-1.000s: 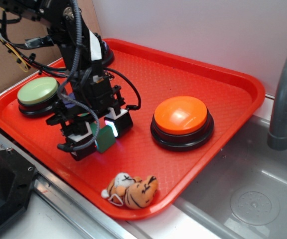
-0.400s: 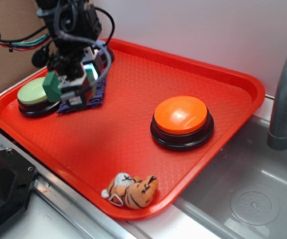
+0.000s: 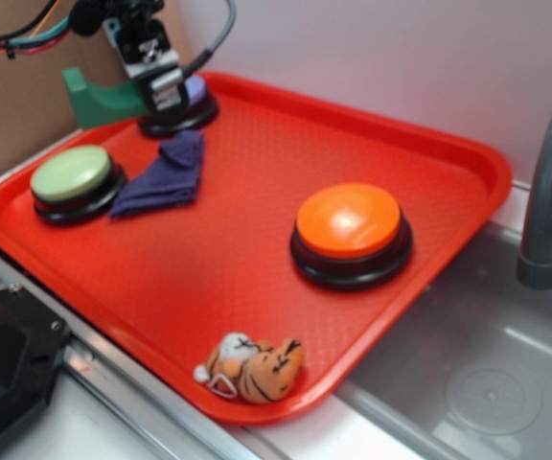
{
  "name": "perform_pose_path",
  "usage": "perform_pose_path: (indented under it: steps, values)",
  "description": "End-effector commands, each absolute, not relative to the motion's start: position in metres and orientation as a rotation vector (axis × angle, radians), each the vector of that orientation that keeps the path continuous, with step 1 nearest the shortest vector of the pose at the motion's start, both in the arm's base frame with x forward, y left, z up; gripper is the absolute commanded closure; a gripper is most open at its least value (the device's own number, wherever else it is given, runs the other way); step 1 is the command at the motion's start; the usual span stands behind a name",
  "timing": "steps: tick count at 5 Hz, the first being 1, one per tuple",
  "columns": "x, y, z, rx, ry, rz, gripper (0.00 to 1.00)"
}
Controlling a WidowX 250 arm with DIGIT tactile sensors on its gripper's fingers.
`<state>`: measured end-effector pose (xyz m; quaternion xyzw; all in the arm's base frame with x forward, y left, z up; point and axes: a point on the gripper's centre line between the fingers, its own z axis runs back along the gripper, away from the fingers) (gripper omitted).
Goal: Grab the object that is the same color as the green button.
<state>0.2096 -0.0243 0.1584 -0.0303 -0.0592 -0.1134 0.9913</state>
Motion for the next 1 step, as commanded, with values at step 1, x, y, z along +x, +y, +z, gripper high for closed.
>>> perform_pose_path:
  steps: [1]
  values:
    - [0.2318, -0.0280, 0.1922, 0.071, -0.125, 0.248, 1.00]
